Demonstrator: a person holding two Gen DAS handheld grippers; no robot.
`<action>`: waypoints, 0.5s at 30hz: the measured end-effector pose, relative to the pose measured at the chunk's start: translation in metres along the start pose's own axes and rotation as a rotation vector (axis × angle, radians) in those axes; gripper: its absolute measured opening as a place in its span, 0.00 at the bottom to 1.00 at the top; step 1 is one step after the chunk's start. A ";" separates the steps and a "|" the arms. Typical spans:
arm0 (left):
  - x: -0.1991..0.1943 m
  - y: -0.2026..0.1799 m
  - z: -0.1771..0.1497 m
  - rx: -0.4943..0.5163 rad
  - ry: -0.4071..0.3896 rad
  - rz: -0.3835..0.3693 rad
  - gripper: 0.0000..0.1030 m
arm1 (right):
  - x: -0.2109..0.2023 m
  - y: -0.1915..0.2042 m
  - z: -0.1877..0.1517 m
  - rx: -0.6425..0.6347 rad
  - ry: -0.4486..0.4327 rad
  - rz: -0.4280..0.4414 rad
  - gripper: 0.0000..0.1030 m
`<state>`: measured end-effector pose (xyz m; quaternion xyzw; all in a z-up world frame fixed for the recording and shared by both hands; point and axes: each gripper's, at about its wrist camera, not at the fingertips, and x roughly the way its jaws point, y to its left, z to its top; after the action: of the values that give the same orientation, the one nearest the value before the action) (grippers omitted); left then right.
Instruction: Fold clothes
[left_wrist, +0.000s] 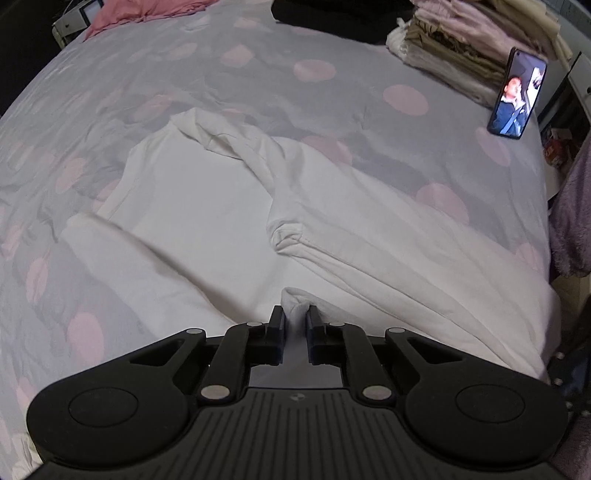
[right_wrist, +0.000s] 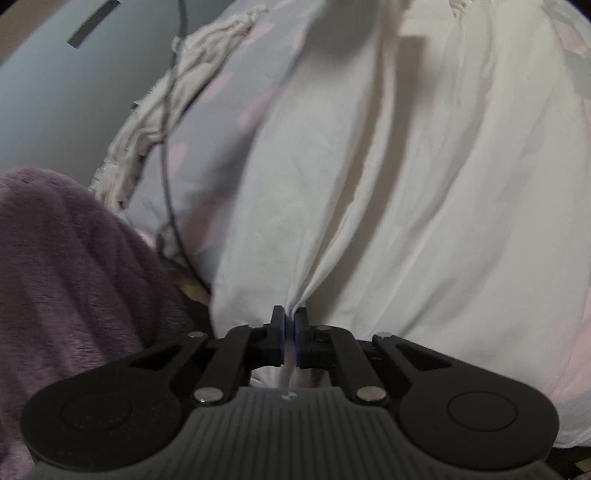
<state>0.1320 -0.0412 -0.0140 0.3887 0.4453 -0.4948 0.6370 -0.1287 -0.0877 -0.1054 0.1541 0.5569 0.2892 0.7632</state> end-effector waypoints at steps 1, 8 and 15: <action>0.008 0.000 0.002 -0.007 0.013 0.006 0.09 | 0.001 -0.002 0.001 0.015 0.004 -0.005 0.06; 0.062 0.007 0.001 -0.065 0.047 0.010 0.10 | 0.008 -0.019 0.005 0.099 0.040 -0.018 0.06; 0.063 0.015 -0.003 -0.071 -0.023 -0.009 0.10 | 0.006 -0.015 0.006 0.077 0.047 -0.013 0.06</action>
<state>0.1532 -0.0531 -0.0742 0.3581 0.4568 -0.4860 0.6534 -0.1176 -0.0954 -0.1165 0.1729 0.5866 0.2662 0.7451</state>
